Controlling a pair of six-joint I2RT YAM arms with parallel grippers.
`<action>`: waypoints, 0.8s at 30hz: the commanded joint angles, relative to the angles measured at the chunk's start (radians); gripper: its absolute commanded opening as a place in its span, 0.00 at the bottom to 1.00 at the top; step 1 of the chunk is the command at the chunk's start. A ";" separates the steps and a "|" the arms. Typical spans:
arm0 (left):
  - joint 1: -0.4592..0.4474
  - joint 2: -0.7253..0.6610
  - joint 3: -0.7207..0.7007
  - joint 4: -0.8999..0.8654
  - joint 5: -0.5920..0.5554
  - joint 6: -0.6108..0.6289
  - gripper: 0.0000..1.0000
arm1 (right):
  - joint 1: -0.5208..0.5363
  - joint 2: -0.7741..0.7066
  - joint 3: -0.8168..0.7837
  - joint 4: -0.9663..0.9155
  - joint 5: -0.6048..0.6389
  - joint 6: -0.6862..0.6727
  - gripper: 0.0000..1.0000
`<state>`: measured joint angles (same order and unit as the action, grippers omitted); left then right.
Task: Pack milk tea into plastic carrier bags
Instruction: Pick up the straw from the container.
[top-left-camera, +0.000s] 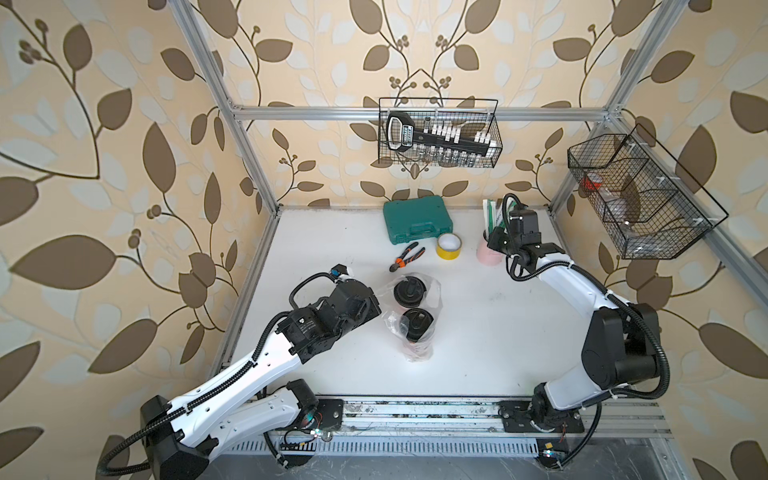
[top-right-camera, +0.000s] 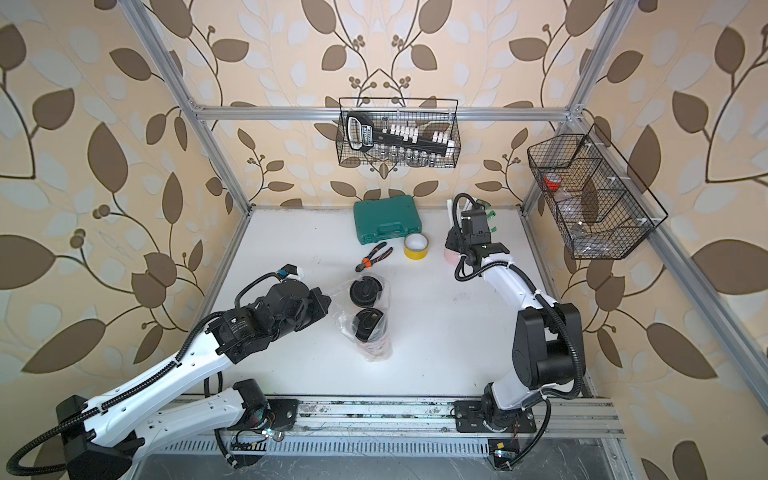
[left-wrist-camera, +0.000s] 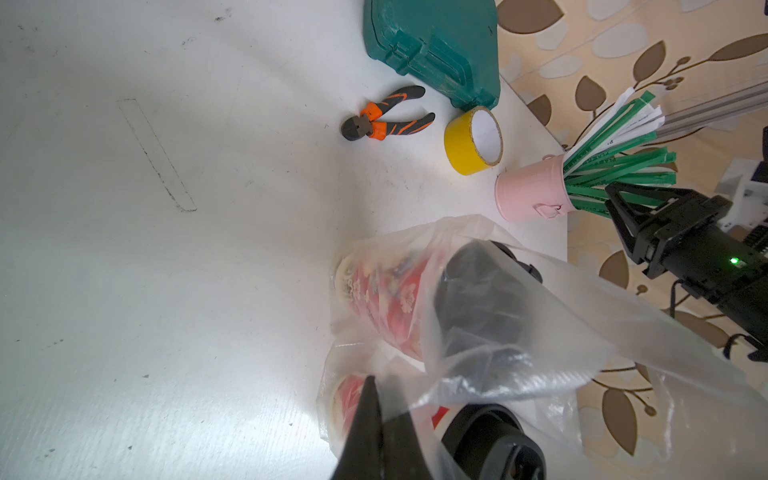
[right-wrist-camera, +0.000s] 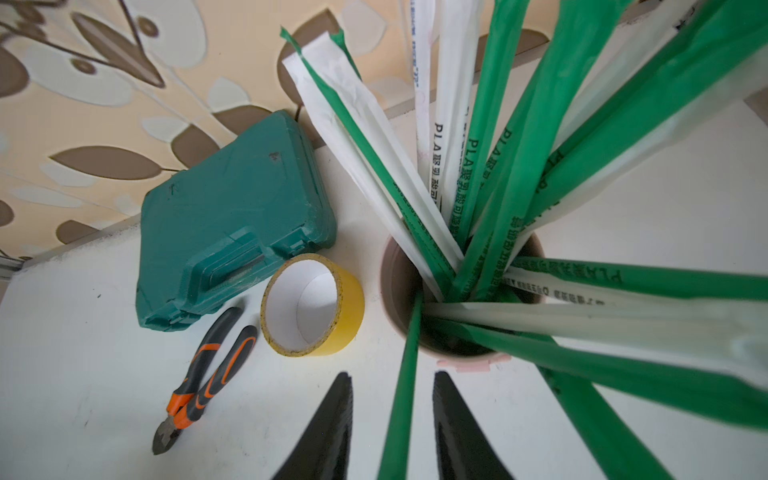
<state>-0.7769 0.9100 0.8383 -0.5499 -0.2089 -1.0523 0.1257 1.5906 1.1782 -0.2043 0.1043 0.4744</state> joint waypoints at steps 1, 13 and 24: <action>0.011 -0.015 0.030 0.012 0.005 0.003 0.01 | -0.003 0.007 0.028 0.017 0.013 0.006 0.26; 0.014 -0.012 0.039 0.011 0.004 0.012 0.01 | -0.005 -0.051 0.066 -0.049 0.056 -0.038 0.06; 0.017 -0.016 0.045 0.010 0.012 0.015 0.01 | 0.000 -0.164 0.256 -0.357 0.026 -0.090 0.00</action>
<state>-0.7704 0.9100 0.8383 -0.5499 -0.2073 -1.0496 0.1230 1.4807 1.3655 -0.4160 0.1455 0.4107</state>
